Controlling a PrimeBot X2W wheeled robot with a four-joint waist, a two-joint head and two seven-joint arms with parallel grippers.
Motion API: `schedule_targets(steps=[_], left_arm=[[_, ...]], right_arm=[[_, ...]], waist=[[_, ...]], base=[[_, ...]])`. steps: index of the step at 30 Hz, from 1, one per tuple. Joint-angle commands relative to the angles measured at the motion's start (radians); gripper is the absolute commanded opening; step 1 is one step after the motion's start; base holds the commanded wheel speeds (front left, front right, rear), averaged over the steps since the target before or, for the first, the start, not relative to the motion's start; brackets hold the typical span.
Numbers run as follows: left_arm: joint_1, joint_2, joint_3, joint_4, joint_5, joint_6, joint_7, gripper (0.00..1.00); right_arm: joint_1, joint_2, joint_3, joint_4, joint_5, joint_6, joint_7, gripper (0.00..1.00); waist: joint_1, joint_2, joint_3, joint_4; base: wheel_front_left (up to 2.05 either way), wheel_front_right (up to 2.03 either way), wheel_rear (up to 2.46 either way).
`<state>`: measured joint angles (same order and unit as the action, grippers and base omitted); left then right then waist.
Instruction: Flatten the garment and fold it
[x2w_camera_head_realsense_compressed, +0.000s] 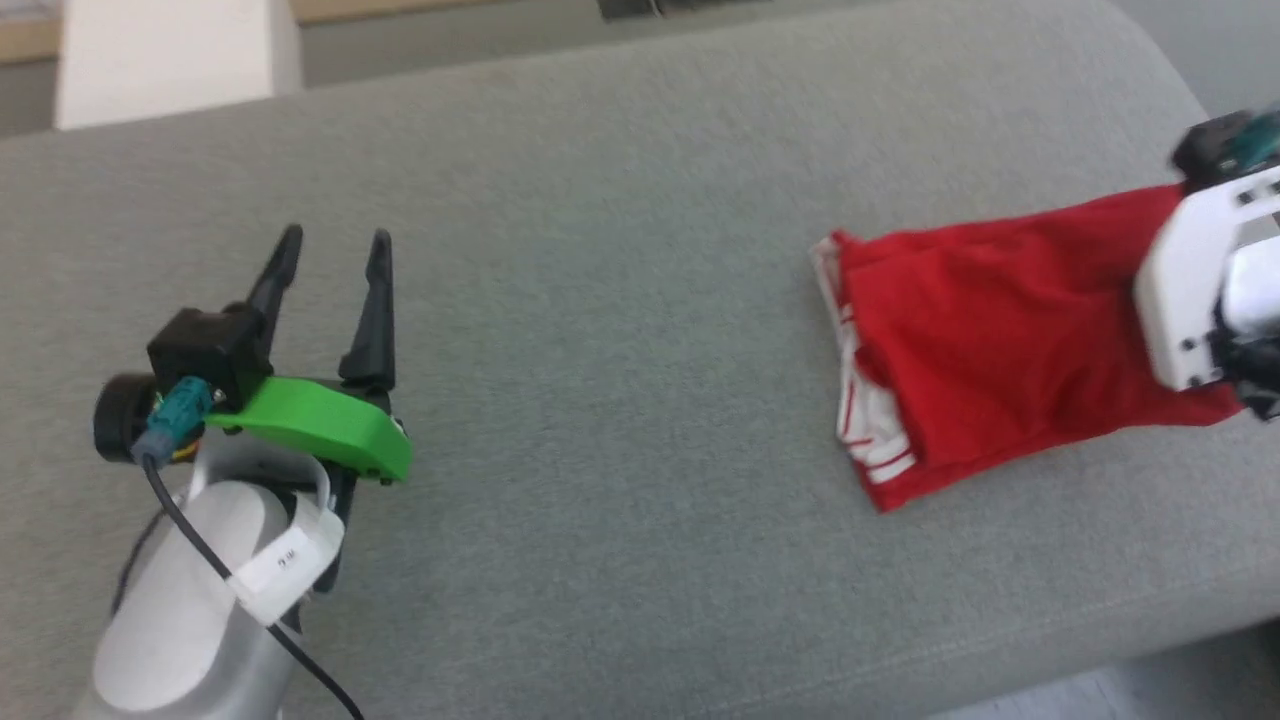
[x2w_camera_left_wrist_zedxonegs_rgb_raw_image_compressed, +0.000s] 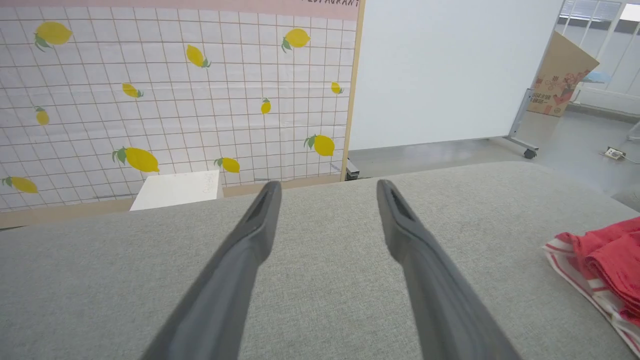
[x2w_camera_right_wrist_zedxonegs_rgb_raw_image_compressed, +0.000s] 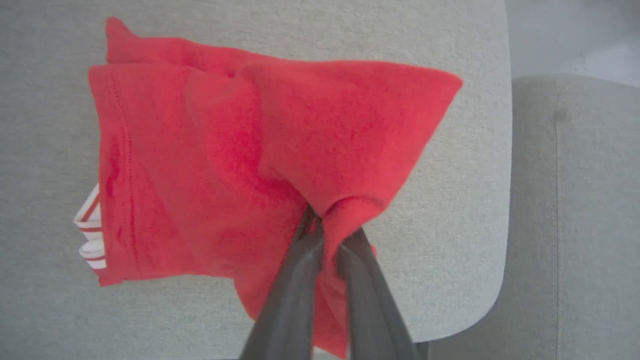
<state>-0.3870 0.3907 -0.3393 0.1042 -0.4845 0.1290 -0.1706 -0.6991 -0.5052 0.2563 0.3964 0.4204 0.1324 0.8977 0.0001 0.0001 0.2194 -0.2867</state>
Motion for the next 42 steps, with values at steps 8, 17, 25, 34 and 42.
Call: schedule_targets(steps=[8, 17, 25, 34, 42], left_arm=[[-0.085, 0.088, 0.007, -0.129, 0.059, 0.033, 0.1, 1.0], [-0.085, 0.192, 0.056, -0.301, 0.107, 0.091, 0.2, 1.0], [-0.049, 0.234, 0.08, -0.39, 0.117, 0.121, 0.241, 1.0], [-0.012, 0.228, 0.085, -0.369, 0.099, 0.126, 0.215, 1.0], [0.039, 0.169, 0.084, -0.265, 0.049, 0.118, 0.117, 1.0]], right_arm=[[-0.079, -0.079, -0.252, 0.136, -0.093, -0.002, -0.096, 0.0], [-0.167, -0.081, -0.486, 0.225, -0.234, -0.002, -0.216, 0.0], [-0.214, -0.053, -0.611, 0.298, -0.379, -0.002, -0.277, 1.0], [-0.266, -0.029, -0.636, 0.281, -0.401, -0.002, -0.411, 1.0], [-0.255, -0.005, -0.499, 0.137, -0.269, -0.002, -0.587, 1.0]], waist=[[-0.0001, -0.0001, 0.36, -0.063], [-0.0001, -0.0001, 0.507, -0.025], [-0.0001, -0.0001, 0.539, -0.013], [-0.0001, -0.0001, 0.448, -0.042], [-0.0001, -0.0001, 0.254, -0.049]], base=[[0.0, 0.0, 0.0], [0.0, 0.0, 0.0], [0.0, 0.0, 0.0], [0.0, 0.0, 0.0], [0.0, 0.0, 0.0]])
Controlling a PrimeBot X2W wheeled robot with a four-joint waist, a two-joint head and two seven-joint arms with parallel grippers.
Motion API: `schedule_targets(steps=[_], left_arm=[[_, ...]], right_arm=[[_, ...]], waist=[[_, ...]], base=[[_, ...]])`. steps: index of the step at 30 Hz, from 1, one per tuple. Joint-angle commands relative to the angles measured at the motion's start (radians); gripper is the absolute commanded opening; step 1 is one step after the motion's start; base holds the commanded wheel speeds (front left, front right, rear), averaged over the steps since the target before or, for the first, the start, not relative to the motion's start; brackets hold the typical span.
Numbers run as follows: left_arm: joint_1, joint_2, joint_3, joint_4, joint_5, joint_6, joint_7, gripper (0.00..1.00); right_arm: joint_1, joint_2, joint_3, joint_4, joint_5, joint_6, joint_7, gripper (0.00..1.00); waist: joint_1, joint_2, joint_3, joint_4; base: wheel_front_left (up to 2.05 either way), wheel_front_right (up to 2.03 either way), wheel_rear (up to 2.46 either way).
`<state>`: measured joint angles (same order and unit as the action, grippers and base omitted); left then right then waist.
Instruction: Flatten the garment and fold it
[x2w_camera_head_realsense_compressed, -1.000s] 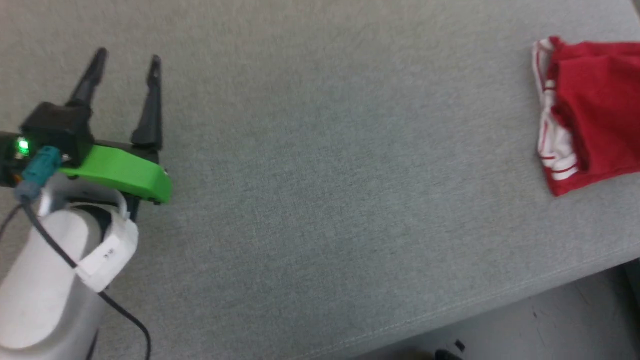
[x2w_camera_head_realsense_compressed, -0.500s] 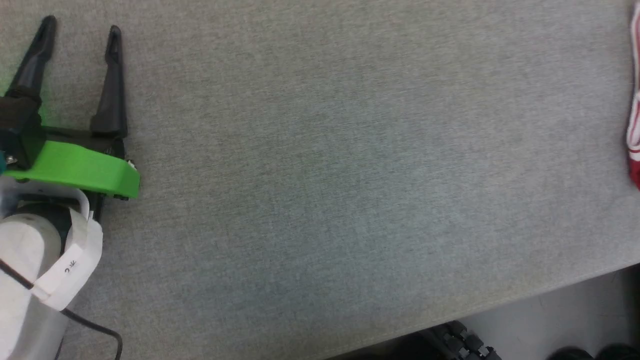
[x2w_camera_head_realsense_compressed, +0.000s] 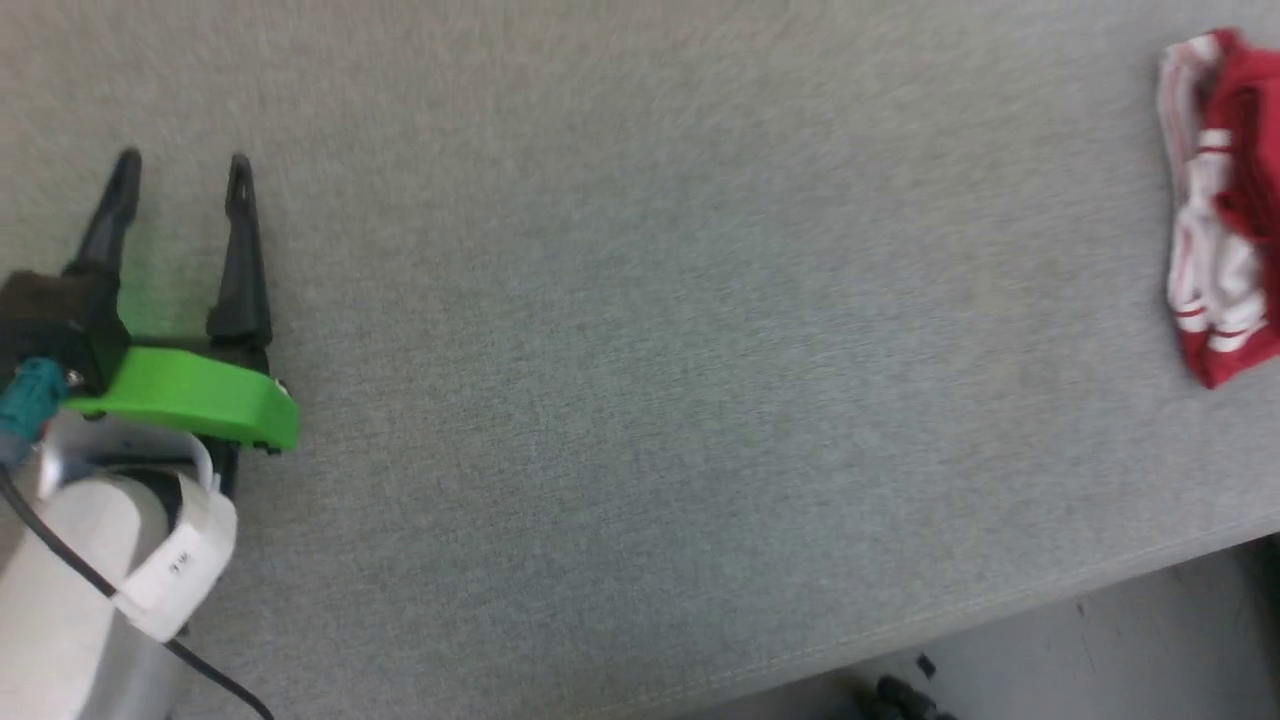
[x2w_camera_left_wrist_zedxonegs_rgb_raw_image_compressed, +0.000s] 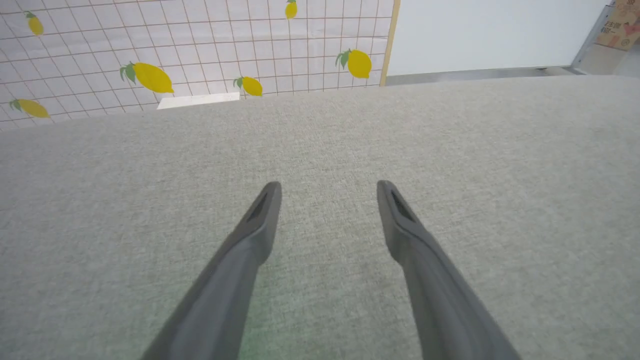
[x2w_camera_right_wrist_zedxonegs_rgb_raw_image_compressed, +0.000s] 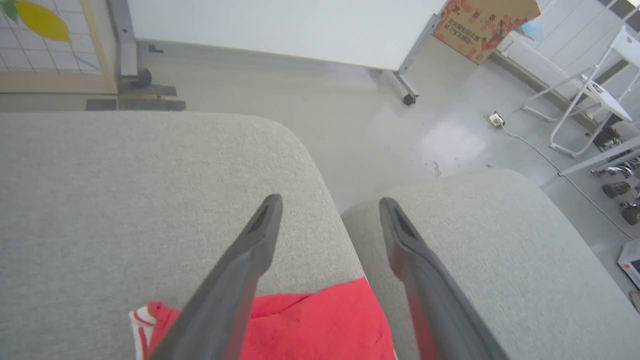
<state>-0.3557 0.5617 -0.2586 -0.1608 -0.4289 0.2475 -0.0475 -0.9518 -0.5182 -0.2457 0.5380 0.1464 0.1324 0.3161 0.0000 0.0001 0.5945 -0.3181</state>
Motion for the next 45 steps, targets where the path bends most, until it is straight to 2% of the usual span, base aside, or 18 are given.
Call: schedule_targets(steps=[1, 6, 9, 17, 21, 25, 36, 45], left_arm=[[0.018, -0.013, 0.005, 0.016, -0.015, 0.0, -0.023, 1.0], [0.061, -0.057, 0.013, 0.084, -0.057, -0.005, -0.09, 1.0], [0.077, -0.079, 0.019, 0.119, -0.077, -0.011, -0.125, 1.0], [0.104, -0.118, 0.021, 0.18, -0.104, -0.027, -0.175, 1.0], [0.115, -0.131, 0.024, 0.198, -0.109, -0.03, -0.188, 1.0], [0.125, -0.149, 0.026, 0.22, -0.113, -0.033, -0.198, 1.0], [0.174, -0.178, 0.039, 0.28, -0.132, -0.049, -0.209, 1.0], [0.187, -0.167, -0.003, 0.321, -0.11, -0.058, -0.181, 1.0]], right_arm=[[0.007, 0.017, 0.028, -0.031, 0.026, -0.002, -0.029, 1.0], [0.07, 0.059, 0.136, -0.154, 0.108, -0.002, -0.161, 1.0], [0.119, 0.109, 0.168, -0.218, 0.14, -0.002, -0.24, 1.0], [0.311, 0.292, 0.156, -0.348, 0.148, -0.002, -0.433, 1.0], [0.415, 0.374, 0.157, -0.371, 0.124, -0.002, -0.484, 1.0], [0.513, 0.42, 0.153, -0.378, 0.098, -0.002, -0.517, 1.0], [0.705, 0.464, 0.164, -0.332, 0.05, -0.002, -0.556, 1.0], [0.77, 0.468, 0.181, -0.31, 0.001, -0.002, -0.548, 1.0]], waist=[[0.0, -0.0001, -0.151, -0.016], [0.0, -0.0001, -0.27, 0.007], [0.0, -0.0001, -0.328, 0.032], [0.0, -0.0001, -0.442, 0.131], [0.0, -0.0001, -0.479, 0.179], [0.0, -0.0001, -0.511, 0.225], [0.0, -0.0001, -0.56, 0.294], [0.0, -0.0001, -0.551, 0.306]], base=[[0.0, 0.0, 0.0], [0.0, 0.0, 0.0], [0.0, 0.0, 0.0], [0.0, 0.0, 0.0], [0.0, 0.0, 0.0], [0.0, 0.0, 0.0], [0.0, 0.0, 0.0], [0.0, 0.0, 0.0]])
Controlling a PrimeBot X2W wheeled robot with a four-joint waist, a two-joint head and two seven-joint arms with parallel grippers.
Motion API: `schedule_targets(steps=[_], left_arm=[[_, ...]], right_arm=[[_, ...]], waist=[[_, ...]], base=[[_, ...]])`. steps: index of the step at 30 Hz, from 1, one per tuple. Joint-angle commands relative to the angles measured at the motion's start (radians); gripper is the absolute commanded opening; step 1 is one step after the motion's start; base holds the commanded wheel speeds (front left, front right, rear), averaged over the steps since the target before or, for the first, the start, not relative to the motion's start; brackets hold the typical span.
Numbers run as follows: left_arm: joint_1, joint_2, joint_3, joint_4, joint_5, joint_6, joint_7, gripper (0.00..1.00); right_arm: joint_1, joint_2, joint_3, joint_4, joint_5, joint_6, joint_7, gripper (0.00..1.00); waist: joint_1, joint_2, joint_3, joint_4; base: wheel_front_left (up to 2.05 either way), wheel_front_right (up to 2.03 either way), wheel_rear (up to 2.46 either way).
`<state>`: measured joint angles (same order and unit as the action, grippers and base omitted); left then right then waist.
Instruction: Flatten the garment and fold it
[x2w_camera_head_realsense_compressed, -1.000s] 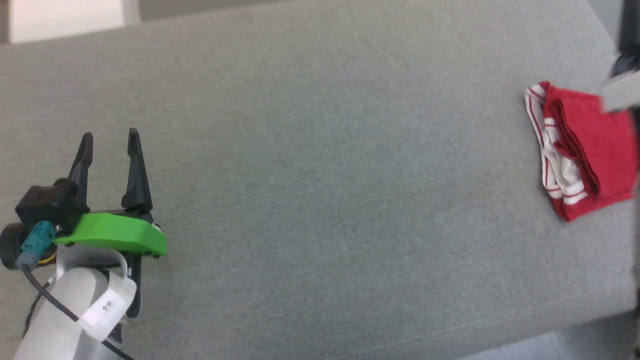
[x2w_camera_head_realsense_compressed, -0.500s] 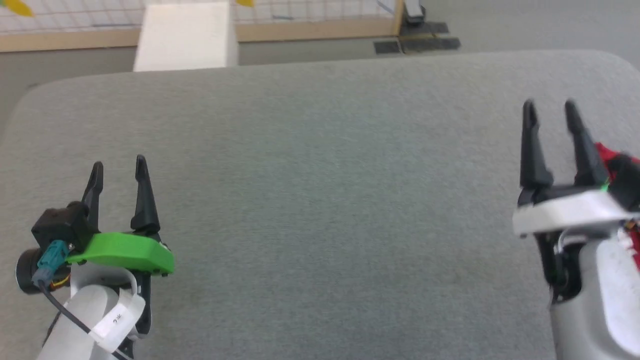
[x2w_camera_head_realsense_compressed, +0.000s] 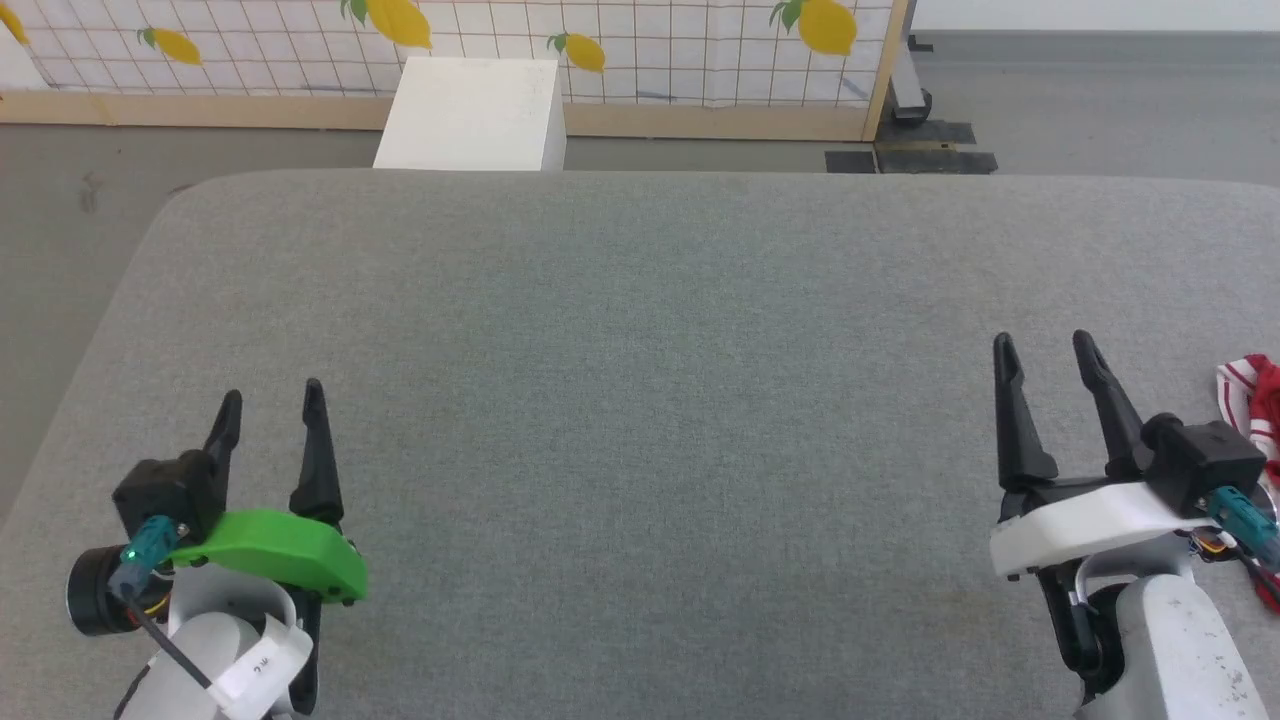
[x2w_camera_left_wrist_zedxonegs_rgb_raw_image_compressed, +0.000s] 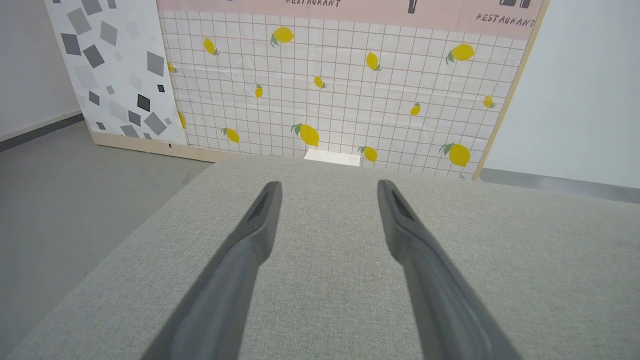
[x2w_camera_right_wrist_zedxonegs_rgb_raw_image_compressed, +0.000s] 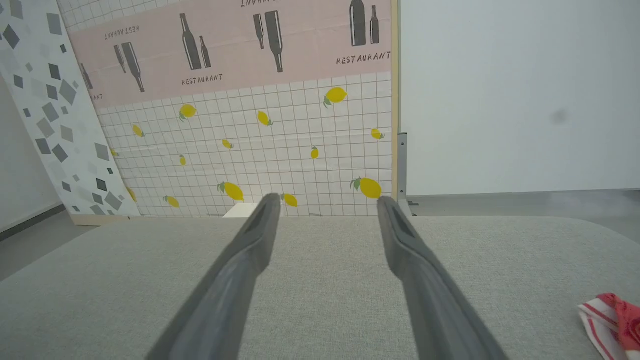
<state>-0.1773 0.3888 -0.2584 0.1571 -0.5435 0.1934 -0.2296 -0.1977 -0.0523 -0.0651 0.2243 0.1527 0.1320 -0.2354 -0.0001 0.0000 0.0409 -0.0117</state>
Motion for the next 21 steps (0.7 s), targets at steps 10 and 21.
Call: schedule_targets(steps=[10, 21], left_arm=[[-0.009, 0.005, -0.03, 0.028, 0.028, 0.006, 0.005, 1.0], [-0.032, 0.01, -0.052, 0.049, 0.04, -0.002, 0.004, 1.0]], right_arm=[[0.034, 0.002, -0.003, 0.015, -0.024, -0.001, 0.04, 1.0], [0.051, 0.002, -0.003, 0.005, -0.018, -0.001, 0.056, 1.0]], waist=[[0.0001, 0.0, 0.027, -0.004], [0.0001, 0.0, 0.032, -0.006]], base=[[0.0, 0.0, 0.0], [0.0, 0.0, 0.0]])
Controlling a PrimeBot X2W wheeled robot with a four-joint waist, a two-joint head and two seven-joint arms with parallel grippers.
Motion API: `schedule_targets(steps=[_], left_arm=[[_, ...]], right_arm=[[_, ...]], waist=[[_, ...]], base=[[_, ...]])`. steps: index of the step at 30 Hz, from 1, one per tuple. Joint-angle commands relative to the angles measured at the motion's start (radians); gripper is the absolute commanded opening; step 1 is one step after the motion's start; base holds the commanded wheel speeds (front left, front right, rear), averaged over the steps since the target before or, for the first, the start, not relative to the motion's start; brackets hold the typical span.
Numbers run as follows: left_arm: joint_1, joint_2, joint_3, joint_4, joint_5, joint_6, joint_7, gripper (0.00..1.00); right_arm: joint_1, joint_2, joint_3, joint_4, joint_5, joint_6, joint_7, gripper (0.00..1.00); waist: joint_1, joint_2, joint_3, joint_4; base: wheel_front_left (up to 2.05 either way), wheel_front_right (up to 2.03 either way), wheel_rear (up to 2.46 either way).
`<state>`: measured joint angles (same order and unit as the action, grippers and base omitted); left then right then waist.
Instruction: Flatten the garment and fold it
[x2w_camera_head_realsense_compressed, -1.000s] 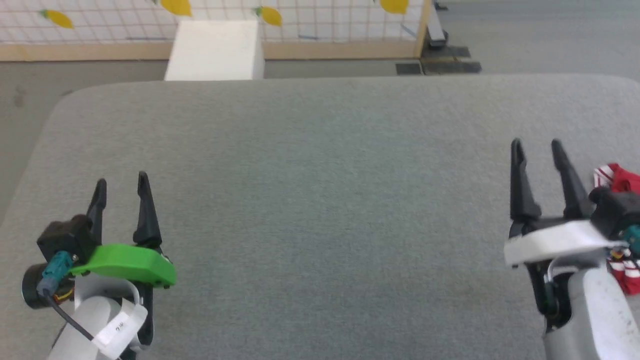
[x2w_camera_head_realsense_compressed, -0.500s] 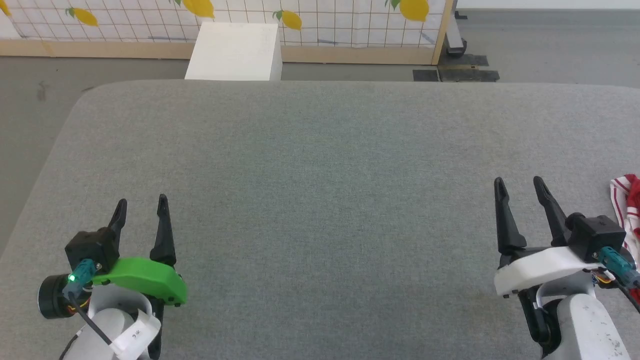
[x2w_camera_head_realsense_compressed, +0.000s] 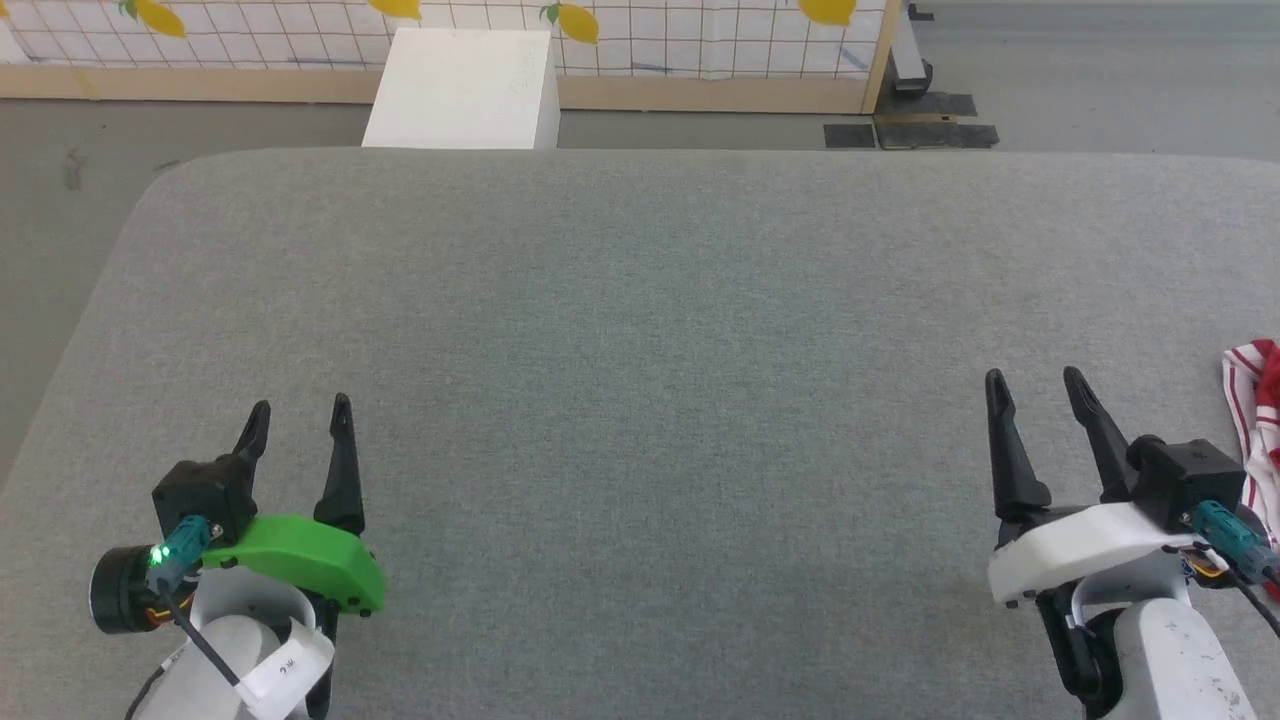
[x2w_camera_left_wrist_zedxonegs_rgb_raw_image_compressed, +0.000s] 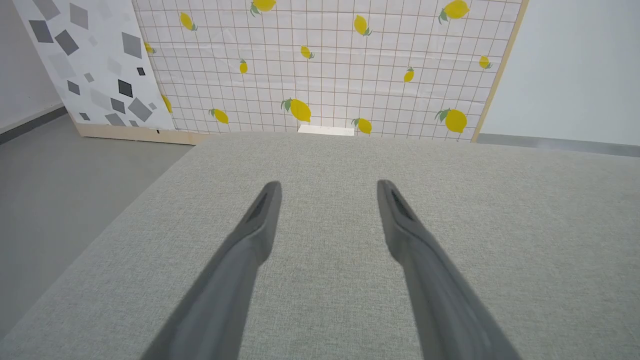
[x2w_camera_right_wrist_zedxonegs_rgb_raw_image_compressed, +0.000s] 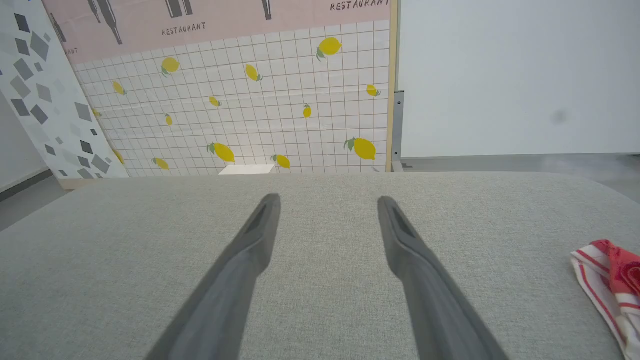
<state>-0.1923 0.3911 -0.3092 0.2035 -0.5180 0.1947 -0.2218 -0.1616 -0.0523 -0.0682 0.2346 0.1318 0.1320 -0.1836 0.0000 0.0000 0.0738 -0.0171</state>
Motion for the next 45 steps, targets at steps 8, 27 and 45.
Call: schedule_targets(steps=[8, 27, 45], left_arm=[[-0.018, 0.009, -0.007, 0.006, 0.004, -0.014, -0.006, 1.0], [-0.025, 0.006, -0.007, 0.007, -0.029, -0.031, -0.005, 1.0], [-0.028, 0.004, -0.008, 0.01, -0.046, -0.031, -0.01, 1.0]], right_arm=[[0.017, 0.002, 0.001, -0.005, 0.008, -0.001, 0.011, 1.0], [0.015, 0.002, 0.0, -0.005, 0.019, -0.001, 0.021, 1.0], [0.011, 0.002, -0.001, 0.018, 0.025, -0.001, 0.022, 1.0]], waist=[[0.0, 0.0, -0.001, -0.001], [0.0, 0.0, -0.007, 0.0], [0.0, 0.0, -0.01, -0.003]], base=[[0.0, 0.0, 0.0], [0.0, 0.0, 0.0], [0.0, 0.0, 0.0]])
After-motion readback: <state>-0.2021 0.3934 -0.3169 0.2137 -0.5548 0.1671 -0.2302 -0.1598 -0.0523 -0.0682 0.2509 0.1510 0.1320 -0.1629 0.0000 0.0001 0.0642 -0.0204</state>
